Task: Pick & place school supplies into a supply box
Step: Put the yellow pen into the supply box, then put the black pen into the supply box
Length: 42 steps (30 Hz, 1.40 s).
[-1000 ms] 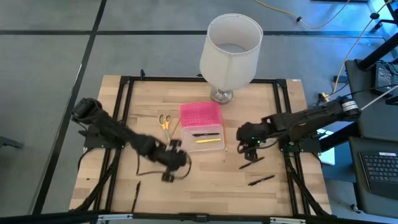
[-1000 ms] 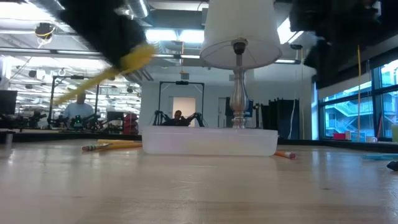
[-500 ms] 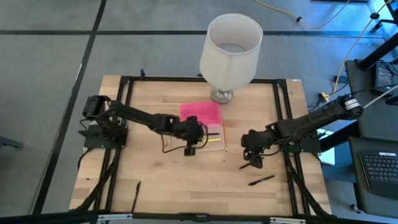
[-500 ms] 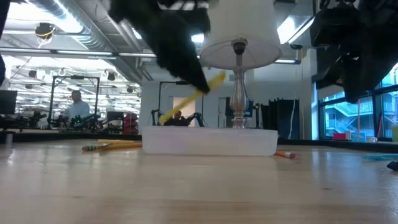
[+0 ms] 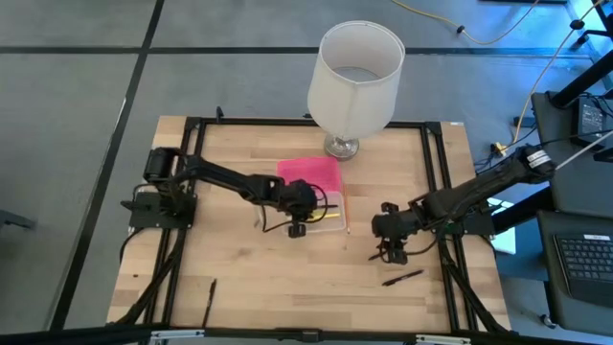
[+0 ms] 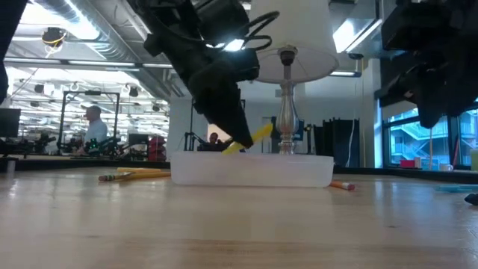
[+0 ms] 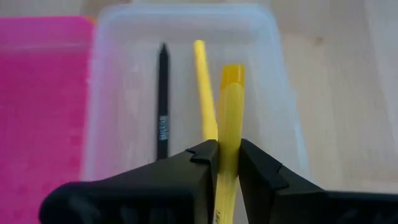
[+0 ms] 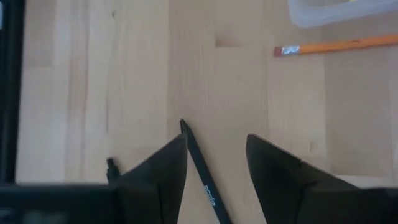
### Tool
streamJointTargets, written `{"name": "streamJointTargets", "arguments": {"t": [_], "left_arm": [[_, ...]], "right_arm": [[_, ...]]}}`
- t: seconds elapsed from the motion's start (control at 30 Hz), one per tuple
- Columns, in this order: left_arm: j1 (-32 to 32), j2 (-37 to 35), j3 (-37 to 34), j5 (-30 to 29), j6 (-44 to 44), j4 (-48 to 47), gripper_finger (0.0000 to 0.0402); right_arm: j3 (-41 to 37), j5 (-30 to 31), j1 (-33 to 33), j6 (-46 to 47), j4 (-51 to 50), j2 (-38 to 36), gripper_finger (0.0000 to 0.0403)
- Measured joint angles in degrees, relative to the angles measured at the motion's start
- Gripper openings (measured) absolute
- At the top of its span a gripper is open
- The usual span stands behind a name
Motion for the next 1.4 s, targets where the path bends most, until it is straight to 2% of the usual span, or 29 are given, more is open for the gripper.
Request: {"name": "streamJointTargets", "arguments": {"t": [0.27,0.7,0.87,1.1,1.23,1.4], "left_arm": [[-0.07,2.35,-0.10,0.75,-1.21,-0.15,0.0040],[-0.07,2.45,-0.10,0.70,-1.47,-0.01,0.0060],[-0.07,2.45,-0.11,0.69,-1.47,0.01,0.0061],[-0.07,2.43,-0.11,0.68,-1.14,0.01,0.0059],[-0.07,2.39,-0.11,0.68,-0.55,0.35,0.0059],[-0.13,2.34,-0.10,0.69,-0.57,2.74,0.0059]], "right_arm": [[0.02,1.00,2.30,-0.20,0.42,5.15,0.0169],[0.24,1.50,7.92,-3.10,3.92,19.26,0.0169],[0.33,3.84,8.95,-2.95,3.86,20.41,0.0169],[0.22,3.84,9.10,-2.86,3.62,19.64,0.0167],[0.20,3.84,9.09,-2.97,3.43,19.64,0.0144],[0.15,4.03,9.04,-2.87,3.26,19.64,0.0092]]}}
